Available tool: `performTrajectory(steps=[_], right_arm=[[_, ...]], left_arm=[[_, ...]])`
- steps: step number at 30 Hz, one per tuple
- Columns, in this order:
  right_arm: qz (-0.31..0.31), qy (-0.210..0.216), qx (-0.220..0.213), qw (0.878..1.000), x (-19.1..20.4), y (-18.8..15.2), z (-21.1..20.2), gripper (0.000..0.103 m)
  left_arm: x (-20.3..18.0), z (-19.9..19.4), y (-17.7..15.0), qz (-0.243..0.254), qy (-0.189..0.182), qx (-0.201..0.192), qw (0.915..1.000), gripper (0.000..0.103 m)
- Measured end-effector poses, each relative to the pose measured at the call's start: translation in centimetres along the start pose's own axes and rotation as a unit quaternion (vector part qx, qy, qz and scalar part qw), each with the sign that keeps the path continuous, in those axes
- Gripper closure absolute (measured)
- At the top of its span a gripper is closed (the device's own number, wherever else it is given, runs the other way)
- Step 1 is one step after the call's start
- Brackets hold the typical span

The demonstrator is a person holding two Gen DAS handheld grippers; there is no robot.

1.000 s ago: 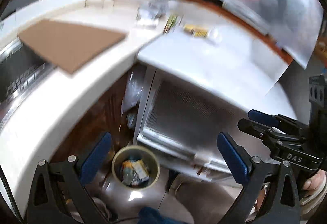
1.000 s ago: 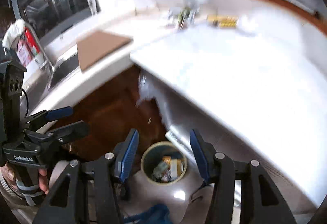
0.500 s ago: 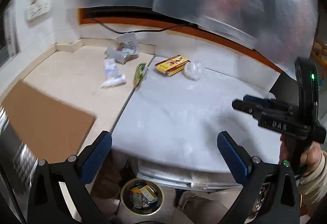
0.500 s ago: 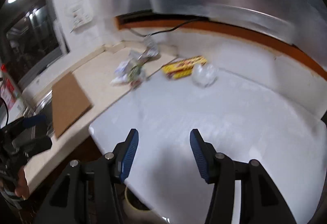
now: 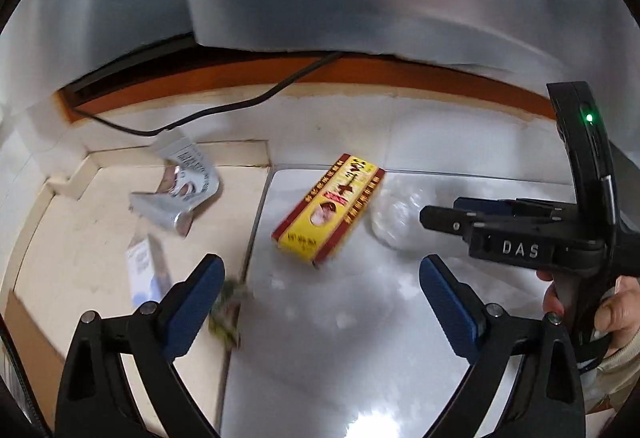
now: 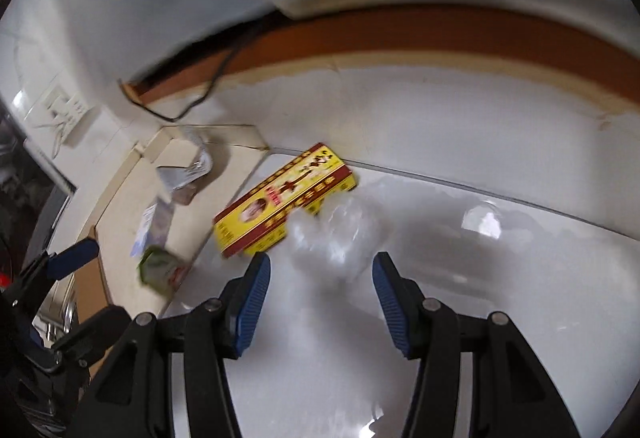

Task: Collect trash
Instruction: 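Grasp the red-and-yellow box with the left gripper while the right grasps the plastic bag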

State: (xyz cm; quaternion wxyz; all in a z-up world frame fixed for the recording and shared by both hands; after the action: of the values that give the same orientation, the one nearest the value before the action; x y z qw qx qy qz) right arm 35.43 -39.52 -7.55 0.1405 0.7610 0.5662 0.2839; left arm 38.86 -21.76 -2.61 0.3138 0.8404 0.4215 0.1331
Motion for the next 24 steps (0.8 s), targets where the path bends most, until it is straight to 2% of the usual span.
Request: performTrajectory(steps=[3,6,8,9,12,17,24], right_arm=[[-0.007,0.004,0.017,1.0,0.0,0.5,2.6,0.049],[-0.006,0.034,0.021,0.999,-0.1,0.3,3.7,0.049],[-0.009,0.037,0.012,0.999,-0.4,0.3,3.6,0.051],[-0.017,0.037,0.005,0.999,-0.4,0.3,3.3,0.06],[-0.029,0.014,-0.013,0.999,-0.9,0.4,2.3,0.065],[-0.054,-0.002,-0.023,0.998,-1.6,0.5,1.5,0.066],[-0.051,0.013,-0.02,0.998,-2.1,0.9,2.4,0.066]], left_arm=[[1.2,2.4,1.1,-0.005,-0.005,0.013,0.9999,0.006],[2.2,4.9,1.3,-0.02,-0.014,0.031,0.9992,0.006],[2.5,6.1,1.3,-0.026,-0.023,0.039,0.9986,0.006],[2.4,6.7,1.5,-0.027,-0.025,0.04,0.9985,0.006],[2.0,8.2,1.7,-0.021,-0.035,0.048,0.998,0.006],[1.0,11.3,2.4,0.001,-0.039,0.061,0.9973,0.006],[0.8,15.3,3.0,0.014,-0.026,0.081,0.9963,0.006]])
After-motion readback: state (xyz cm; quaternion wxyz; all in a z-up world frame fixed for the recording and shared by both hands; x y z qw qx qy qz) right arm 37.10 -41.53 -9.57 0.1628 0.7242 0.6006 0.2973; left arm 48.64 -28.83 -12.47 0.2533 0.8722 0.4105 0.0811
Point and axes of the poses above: each gripper's, at about its wrist camera, not at the fingertips, and z roughly the way its jaws point, x to its left, y to its top, the point moved 3 cm from there along z, roughly the way its jaws point, and after that the axes turned 6 degrees about -y, right-handed, at the moved point
